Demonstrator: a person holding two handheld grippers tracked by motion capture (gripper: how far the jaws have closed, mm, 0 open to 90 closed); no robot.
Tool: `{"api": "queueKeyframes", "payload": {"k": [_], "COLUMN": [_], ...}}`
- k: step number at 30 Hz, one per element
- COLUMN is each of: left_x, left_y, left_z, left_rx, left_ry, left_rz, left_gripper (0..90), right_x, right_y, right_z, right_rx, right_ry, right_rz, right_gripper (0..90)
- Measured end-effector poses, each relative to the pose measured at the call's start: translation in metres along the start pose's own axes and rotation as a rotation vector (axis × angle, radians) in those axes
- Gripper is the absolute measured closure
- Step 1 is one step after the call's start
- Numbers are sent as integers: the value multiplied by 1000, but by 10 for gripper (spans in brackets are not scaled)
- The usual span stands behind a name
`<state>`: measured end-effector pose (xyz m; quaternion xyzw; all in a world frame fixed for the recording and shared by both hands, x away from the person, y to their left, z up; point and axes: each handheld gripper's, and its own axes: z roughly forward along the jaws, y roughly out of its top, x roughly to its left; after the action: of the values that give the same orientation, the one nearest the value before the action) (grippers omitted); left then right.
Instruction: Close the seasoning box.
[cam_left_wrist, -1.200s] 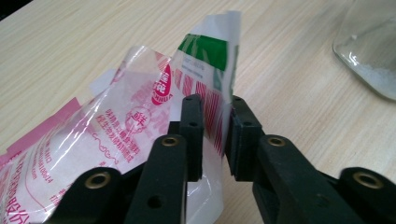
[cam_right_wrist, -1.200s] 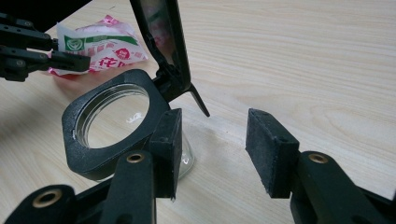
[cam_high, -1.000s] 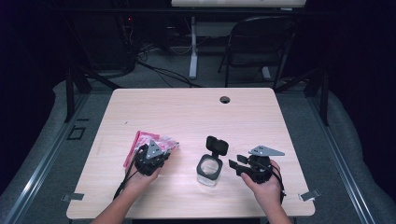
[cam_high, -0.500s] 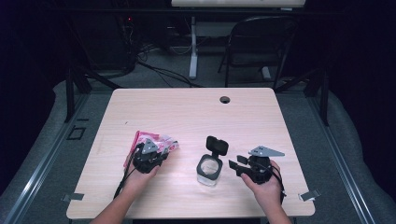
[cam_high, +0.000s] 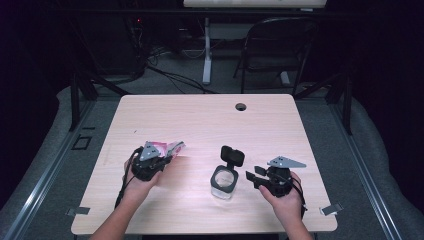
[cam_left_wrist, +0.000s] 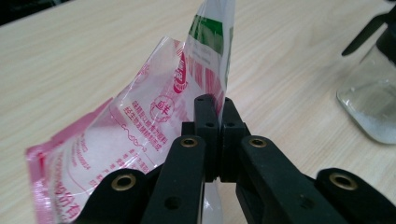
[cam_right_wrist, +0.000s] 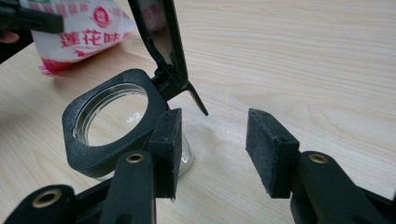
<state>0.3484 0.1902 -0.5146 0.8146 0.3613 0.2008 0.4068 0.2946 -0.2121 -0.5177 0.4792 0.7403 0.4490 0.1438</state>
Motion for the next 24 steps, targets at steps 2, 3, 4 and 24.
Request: {"api": "queueKeyframes", "payload": {"k": [2,3,4,24], "left_x": [5,5,8,24], "left_y": [2,2,4,17], "left_z": [-6,-6,-12,-42], "left_rx": [-11,-11,-19,-24], "left_ry": [6,6,19,107], "left_rz": [-11,-11,-21,-14], "left_gripper": [900,900,900,900], "right_x": [-1,-1,-1,1], "right_y": [0,0,0,2], "right_z": [-1,-1,-1,1], "right_rx": [0,-1,-2,-6], "right_ry": [0,1,0,1], "right_rz": [0,1,1,-3], "right_gripper": [559,559,559,559]}}
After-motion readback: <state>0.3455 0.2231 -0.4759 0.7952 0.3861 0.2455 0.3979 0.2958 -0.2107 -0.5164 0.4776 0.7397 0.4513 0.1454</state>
